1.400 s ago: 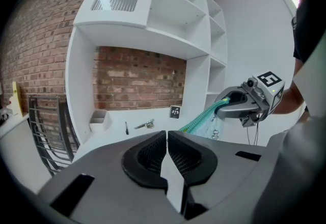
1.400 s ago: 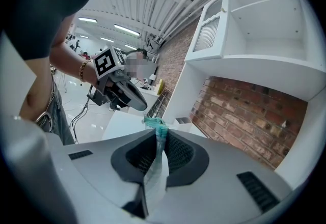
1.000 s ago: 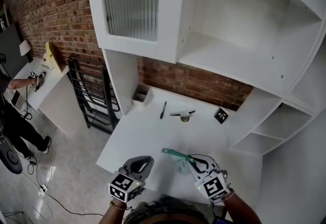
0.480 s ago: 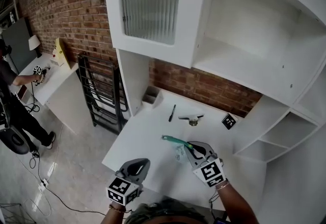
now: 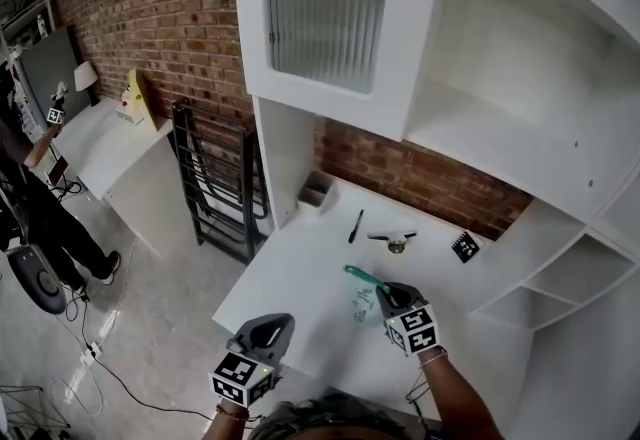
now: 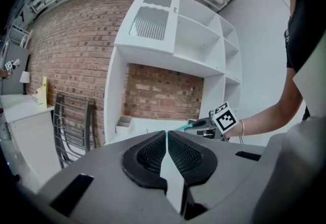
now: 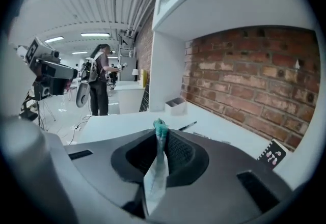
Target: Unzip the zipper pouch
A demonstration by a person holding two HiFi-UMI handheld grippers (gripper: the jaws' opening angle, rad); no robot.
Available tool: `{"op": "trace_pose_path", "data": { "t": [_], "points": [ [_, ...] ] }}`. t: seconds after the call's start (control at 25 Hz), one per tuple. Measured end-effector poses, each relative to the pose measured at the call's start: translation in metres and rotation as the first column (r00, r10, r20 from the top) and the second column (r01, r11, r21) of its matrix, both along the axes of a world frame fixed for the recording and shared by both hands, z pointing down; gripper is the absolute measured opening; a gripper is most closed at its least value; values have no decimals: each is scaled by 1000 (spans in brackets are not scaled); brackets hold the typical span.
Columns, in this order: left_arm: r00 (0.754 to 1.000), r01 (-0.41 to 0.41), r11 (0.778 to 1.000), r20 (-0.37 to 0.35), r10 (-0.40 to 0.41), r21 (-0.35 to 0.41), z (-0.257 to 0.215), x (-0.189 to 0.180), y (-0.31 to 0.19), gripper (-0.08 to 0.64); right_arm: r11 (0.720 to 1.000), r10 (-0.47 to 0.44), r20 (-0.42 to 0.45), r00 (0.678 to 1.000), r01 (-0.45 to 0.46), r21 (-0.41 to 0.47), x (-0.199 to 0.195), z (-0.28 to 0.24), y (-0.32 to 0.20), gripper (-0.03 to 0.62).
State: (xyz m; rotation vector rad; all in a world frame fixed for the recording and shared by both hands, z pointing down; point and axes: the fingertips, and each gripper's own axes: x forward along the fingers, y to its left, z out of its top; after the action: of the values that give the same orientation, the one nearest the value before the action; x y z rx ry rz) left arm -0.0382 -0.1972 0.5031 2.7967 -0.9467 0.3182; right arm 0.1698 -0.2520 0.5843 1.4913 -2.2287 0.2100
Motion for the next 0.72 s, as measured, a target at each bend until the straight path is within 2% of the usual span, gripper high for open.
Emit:
{"op": "trace_pose_path", "data": {
  "t": [0.16,0.4,0.52,0.72],
  "points": [
    [1000,14,1000,-1,-14,5,-1,-1,-4,5,992,99,55,994,-94,-81,30,29,1,31],
    [1000,-2,1000,2,2,3,0,9,-2,5,960,236,100,966,-216,-177,69,68,10,31],
    [1000,-15,1000,13,15,1,1,15,2,5,942,287,79,955,-267,-204,85,85,15,31],
    [999,-19,1000,36,19,-4,4,21,5,5,915,322,28,946,-304,-264,95,111,25,33]
  ]
}}
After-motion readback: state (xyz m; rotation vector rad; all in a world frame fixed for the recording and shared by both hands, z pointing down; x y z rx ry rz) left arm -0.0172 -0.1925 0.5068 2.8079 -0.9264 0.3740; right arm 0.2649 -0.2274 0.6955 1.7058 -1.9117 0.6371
